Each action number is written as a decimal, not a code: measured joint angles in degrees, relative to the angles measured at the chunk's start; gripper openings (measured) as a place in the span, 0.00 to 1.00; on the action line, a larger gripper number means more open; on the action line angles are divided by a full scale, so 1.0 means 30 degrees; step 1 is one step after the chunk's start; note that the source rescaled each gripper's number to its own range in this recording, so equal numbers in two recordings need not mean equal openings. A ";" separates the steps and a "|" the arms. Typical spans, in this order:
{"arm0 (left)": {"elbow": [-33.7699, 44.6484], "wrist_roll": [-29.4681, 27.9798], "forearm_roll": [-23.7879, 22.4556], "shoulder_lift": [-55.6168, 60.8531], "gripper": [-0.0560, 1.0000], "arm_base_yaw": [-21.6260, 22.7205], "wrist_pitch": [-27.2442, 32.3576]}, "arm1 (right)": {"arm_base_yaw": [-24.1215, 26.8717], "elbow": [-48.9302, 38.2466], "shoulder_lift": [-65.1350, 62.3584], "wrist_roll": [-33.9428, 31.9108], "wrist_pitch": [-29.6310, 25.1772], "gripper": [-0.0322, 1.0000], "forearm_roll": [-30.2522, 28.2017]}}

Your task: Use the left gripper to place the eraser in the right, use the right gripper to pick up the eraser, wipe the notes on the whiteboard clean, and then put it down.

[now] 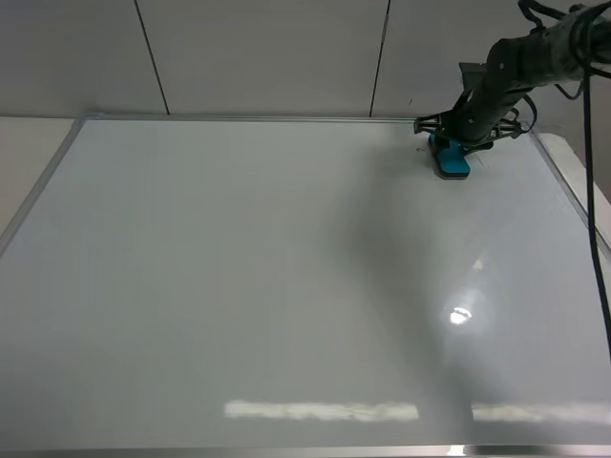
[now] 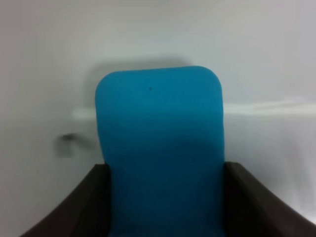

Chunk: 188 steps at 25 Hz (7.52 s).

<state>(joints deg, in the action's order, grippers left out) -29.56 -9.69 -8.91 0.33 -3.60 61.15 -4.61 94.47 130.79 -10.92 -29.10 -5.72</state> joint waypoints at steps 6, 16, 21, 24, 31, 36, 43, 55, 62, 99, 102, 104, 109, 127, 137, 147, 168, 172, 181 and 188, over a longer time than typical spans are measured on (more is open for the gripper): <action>0.0000 0.0000 0.0000 0.0000 1.00 0.0000 0.0000 | 0.2976 0.0000 -0.0019 0.0638 0.0015 0.05 -0.0147; 0.0000 0.0000 0.0000 0.0000 1.00 0.0000 0.0000 | 0.2266 0.0000 -0.0187 0.3896 -0.0584 0.05 0.2955; 0.0000 0.0000 0.0000 0.0000 1.00 0.0000 0.0000 | -0.1423 0.0000 -0.0187 0.4347 -0.0330 0.05 0.3436; 0.0000 0.0000 0.0000 0.0000 1.00 0.0000 0.0000 | -0.3731 -0.0019 -0.0155 0.4329 -0.0092 0.05 0.3296; 0.0000 0.0000 0.0000 0.0000 1.00 0.0000 0.0000 | -0.5083 -0.0040 -0.0093 0.2458 0.0251 0.05 0.1754; 0.0000 0.0000 0.0000 0.0000 1.00 0.0000 0.0000 | -0.4642 -0.0040 0.0032 0.1530 0.0174 0.05 0.0650; 0.0000 0.0000 0.0000 0.0000 1.00 0.0000 0.0000 | -0.4140 0.0018 0.0347 0.0707 0.0638 0.05 0.0017; 0.0000 0.0000 0.0000 0.0000 1.00 0.0000 0.0000 | -0.1423 0.0336 0.1060 0.0490 0.2050 0.05 -0.0396; 0.0000 0.0000 0.0000 0.0000 1.00 0.0000 0.0000 | 0.0946 0.0276 0.0576 0.1161 0.1509 0.05 -0.0010; 0.0000 0.0000 0.0000 0.0000 1.00 0.0000 0.0000 | 0.0554 -2.2307 -1.7282 -0.1560 0.3979 0.05 -0.2479; 0.0000 0.0000 0.0000 0.0000 1.00 0.0000 0.0000 | 0.0632 -2.2324 -1.7264 -0.2827 0.4174 0.05 -0.3560; 0.0000 0.0000 0.0000 0.0000 1.00 0.0000 0.0000 | 0.0632 -2.2324 -1.7264 -0.3567 0.4233 0.05 -0.4129; 0.0000 0.0000 0.0000 0.0000 1.00 0.0000 0.0000 | 0.0632 -2.2324 -1.7214 -0.5131 0.4627 0.05 -0.5688; 0.0000 0.0000 0.0000 0.0000 1.00 0.0000 0.0000 | 0.0632 -2.2324 -1.5263 -0.5995 0.5276 0.14 -0.6738; 0.0000 0.0000 0.0000 0.0000 1.00 0.0000 0.0000 | 0.0632 -2.2324 -1.5263 -0.5995 0.5132 0.99 -0.6799; 0.0000 0.0000 0.0000 0.0000 1.00 0.0000 0.0000 | 0.0632 -2.2324 -1.7428 -0.5995 0.4682 1.00 -0.6745; 0.0000 0.0000 0.0000 0.0000 1.00 0.0000 0.0000 | 0.0632 -1.7037 -3.7663 -0.3039 -0.6764 1.00 -0.4490; 0.0000 0.0000 0.0000 0.0000 1.00 0.0000 0.0000 | 0.0632 -1.6987 -3.9665 -0.1550 -1.1166 1.00 -0.3033; 0.0000 0.0000 0.0000 0.0000 1.00 0.0000 0.0000 | 0.0632 -1.8918 -4.2746 -0.0275 -1.2417 1.00 -0.0722; 0.0000 0.0000 0.0000 0.0000 1.00 0.0000 0.0000 | 0.0632 -2.1253 -4.3649 0.0225 -1.2168 1.00 -0.0439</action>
<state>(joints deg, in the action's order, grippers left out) -29.56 -9.69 -8.91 0.33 -3.60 61.15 -2.72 30.72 -0.15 -10.24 -65.61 -7.03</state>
